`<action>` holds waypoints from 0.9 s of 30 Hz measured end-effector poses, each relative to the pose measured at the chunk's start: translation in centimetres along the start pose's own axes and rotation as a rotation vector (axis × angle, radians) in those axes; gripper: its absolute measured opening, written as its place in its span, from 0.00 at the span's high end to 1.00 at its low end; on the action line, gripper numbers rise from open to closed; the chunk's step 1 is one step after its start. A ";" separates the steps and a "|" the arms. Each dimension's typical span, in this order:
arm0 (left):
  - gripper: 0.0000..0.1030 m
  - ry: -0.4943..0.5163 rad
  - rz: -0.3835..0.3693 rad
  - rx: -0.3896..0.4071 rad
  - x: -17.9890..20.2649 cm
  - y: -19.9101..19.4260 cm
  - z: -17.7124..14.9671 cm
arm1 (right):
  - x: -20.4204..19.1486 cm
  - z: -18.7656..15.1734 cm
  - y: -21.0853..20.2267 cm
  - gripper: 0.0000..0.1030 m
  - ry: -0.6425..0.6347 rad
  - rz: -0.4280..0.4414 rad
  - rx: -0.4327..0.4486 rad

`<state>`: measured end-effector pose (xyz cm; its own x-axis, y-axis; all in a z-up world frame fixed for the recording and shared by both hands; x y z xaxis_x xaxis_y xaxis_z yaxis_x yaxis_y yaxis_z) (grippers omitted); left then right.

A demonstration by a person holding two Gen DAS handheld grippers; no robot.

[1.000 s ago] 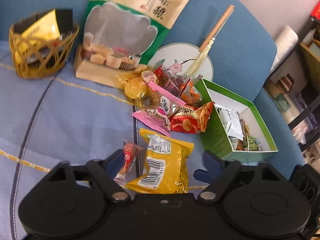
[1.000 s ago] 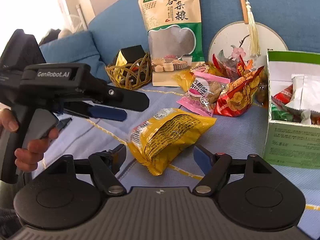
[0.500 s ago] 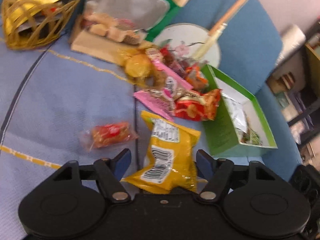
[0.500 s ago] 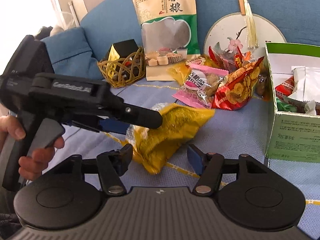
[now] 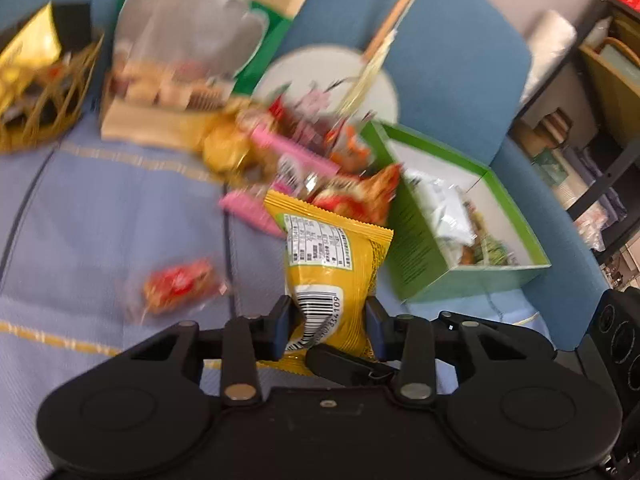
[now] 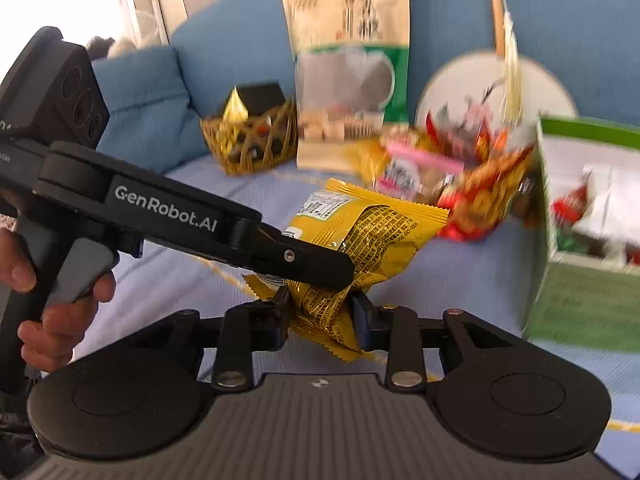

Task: Organize snacks
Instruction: 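Carry the yellow bag into the green box and open both tools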

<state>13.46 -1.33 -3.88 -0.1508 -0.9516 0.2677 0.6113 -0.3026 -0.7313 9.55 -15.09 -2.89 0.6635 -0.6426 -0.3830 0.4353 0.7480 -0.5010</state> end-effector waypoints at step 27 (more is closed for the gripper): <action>0.92 0.254 -0.231 0.075 19.3 4.9 8.0 | 10.0 3.8 -13.5 0.46 0.028 -0.414 0.317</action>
<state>19.77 -20.78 2.70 -0.4742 -0.8445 0.2489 0.5928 -0.5153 -0.6189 12.59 -31.01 2.95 0.3821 -0.8963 -0.2249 0.8236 0.4407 -0.3570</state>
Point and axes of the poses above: each gripper's, at about its wrist camera, not at the fingertips, and y roughly the way its jaws point, x to its right, z to its top, the point moved 4 cm from there along y, roughly the way its jaws point, and after that the axes turned 15 degrees about z, right-handed, at the moved point
